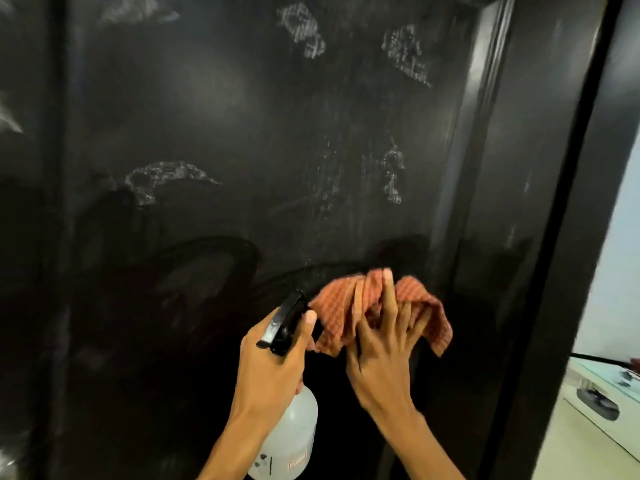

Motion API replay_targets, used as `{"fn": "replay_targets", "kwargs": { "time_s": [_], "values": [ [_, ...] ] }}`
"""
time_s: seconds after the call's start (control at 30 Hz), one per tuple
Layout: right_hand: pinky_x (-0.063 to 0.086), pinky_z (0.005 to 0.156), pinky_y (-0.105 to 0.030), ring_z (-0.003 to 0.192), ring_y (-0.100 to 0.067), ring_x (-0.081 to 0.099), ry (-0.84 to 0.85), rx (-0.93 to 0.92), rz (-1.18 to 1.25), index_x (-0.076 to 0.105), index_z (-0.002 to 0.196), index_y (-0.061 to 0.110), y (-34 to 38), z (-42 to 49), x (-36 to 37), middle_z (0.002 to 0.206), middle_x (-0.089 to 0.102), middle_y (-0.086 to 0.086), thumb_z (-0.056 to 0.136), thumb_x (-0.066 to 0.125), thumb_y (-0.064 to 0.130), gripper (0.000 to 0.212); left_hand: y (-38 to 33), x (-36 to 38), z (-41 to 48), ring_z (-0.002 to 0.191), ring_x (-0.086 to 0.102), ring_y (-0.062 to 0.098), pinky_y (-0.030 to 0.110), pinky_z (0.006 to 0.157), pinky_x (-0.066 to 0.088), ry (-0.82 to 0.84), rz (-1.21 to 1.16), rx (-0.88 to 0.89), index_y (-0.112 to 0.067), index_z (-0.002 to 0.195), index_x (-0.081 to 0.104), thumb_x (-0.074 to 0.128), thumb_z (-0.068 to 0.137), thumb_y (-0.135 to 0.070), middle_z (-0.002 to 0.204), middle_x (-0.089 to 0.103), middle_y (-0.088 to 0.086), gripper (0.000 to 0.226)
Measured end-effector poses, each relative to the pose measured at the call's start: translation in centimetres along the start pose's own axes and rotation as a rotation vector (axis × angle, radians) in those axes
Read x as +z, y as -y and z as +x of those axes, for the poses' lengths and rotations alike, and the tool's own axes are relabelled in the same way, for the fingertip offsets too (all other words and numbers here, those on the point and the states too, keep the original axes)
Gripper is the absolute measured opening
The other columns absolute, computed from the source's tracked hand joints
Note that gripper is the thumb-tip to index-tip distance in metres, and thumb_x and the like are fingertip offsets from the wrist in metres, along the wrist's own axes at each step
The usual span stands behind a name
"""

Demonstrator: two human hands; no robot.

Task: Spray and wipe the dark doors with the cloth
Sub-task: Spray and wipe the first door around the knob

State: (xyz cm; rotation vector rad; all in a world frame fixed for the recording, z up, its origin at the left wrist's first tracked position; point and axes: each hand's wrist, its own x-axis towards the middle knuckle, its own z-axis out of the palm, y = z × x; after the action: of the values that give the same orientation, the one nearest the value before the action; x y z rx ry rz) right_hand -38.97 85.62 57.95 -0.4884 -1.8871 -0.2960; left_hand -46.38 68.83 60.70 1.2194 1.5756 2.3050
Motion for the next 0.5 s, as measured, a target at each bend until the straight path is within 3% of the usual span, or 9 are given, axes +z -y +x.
{"fn": "replay_targets", "kwargs": {
  "time_s": [0.1,0.17,0.3,0.37,0.43,0.5],
  "values": [
    [0.003,0.112,-0.080,0.153,-0.045,0.009,-0.010,0.022,-0.026,0.045,0.139,0.035,1.3,1.5,0.4,0.171,0.004,-0.010,0.086,0.051,0.035,0.053,-0.7,-2.5,0.7,0.044,0.046,0.023,0.034,0.046,0.042,-0.022,-0.006,0.016,-0.034,0.084,0.067,0.067,0.090,-0.045,0.077,0.066,0.016,0.012],
    [-0.005,0.114,-0.077,0.155,-0.042,0.003,-0.075,0.075,0.012,0.051,0.141,0.034,3.6,5.1,0.2,0.171,0.002,-0.007,0.089,0.052,0.033,0.052,-1.0,-4.6,0.9,0.043,0.045,0.022,0.032,0.044,0.042,-0.043,0.001,0.042,-0.031,0.085,0.067,0.068,0.088,-0.048,0.078,0.065,0.020,0.018],
    [-0.006,0.112,-0.079,0.156,-0.040,-0.001,-0.130,0.102,0.041,0.044,0.151,0.034,7.1,7.9,0.9,0.171,-0.001,-0.008,0.091,0.052,0.029,0.061,-1.1,-7.7,0.8,0.041,0.039,0.019,0.034,0.043,0.038,-0.085,-0.025,0.065,-0.017,0.080,0.067,0.068,0.087,-0.048,0.063,0.055,0.019,0.031],
    [-0.002,0.111,-0.081,0.153,-0.046,0.013,-0.030,-0.012,-0.001,0.047,0.149,0.035,8.9,4.5,2.6,0.171,0.003,-0.013,0.084,0.058,0.028,0.067,-1.1,-9.1,1.0,0.043,0.040,0.020,0.033,0.043,0.040,-0.096,-0.018,0.057,-0.023,0.084,0.068,0.069,0.087,-0.048,0.068,0.056,0.024,0.025],
    [0.005,0.109,-0.083,0.145,-0.051,0.029,0.109,-0.214,-0.092,0.051,0.140,0.037,10.8,0.3,4.2,0.170,0.008,-0.014,0.085,0.054,0.037,0.055,-1.0,-11.1,1.3,0.043,0.043,0.019,0.032,0.043,0.042,-0.095,0.010,0.060,-0.034,0.086,0.069,0.070,0.091,-0.042,0.060,0.051,0.012,0.010],
    [0.012,0.107,-0.082,0.143,-0.049,0.030,0.144,-0.312,-0.128,0.054,0.133,0.038,11.8,1.0,4.7,0.171,0.008,-0.010,0.086,0.051,0.042,0.047,-1.1,-13.3,1.7,0.044,0.043,0.019,0.032,0.043,0.042,-0.100,0.016,0.063,-0.032,0.089,0.070,0.069,0.093,-0.038,0.059,0.050,0.008,0.007]
  ]
}}
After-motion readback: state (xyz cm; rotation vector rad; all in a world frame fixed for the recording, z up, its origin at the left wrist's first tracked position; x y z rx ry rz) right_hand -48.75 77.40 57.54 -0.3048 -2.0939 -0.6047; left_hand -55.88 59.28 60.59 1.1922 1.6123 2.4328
